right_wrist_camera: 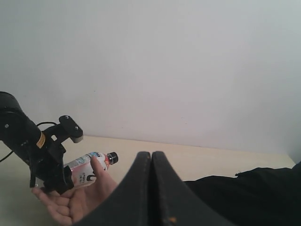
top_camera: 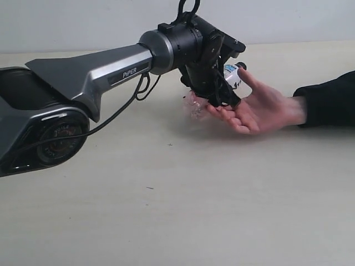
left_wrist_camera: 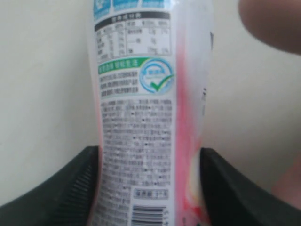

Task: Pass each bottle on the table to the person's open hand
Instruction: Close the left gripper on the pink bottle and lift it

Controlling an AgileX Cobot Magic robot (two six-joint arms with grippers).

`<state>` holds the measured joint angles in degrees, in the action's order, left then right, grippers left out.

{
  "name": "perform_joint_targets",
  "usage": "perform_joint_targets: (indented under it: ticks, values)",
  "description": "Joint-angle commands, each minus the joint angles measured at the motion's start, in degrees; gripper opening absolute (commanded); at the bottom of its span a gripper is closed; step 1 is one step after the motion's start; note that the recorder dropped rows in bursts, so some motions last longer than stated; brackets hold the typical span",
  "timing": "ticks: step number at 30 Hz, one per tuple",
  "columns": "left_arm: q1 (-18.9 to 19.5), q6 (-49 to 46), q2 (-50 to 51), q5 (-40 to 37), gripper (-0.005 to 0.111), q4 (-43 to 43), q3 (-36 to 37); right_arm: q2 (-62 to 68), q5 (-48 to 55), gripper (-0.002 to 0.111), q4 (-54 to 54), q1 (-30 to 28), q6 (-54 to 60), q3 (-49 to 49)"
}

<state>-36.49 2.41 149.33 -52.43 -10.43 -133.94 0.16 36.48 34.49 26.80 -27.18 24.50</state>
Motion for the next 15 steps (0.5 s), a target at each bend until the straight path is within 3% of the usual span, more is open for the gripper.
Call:
perform_joint_targets:
  ticks: [1,9,15]
  values:
    - [-0.01,6.84,-4.98,-1.48,0.000,-1.16,-0.17,-0.16,-0.15,0.000,0.08,0.19,-0.03,-0.38]
    - [-0.81,22.92,-13.05,-7.36,0.000,-3.52,0.08,-0.16,-0.15,0.000,0.08,0.19,-0.03,-0.38]
    - [-5.84,32.30,-16.78,-9.80,0.000,-9.56,3.28,-0.16,-0.15,0.000,0.08,0.19,-0.03,-0.38]
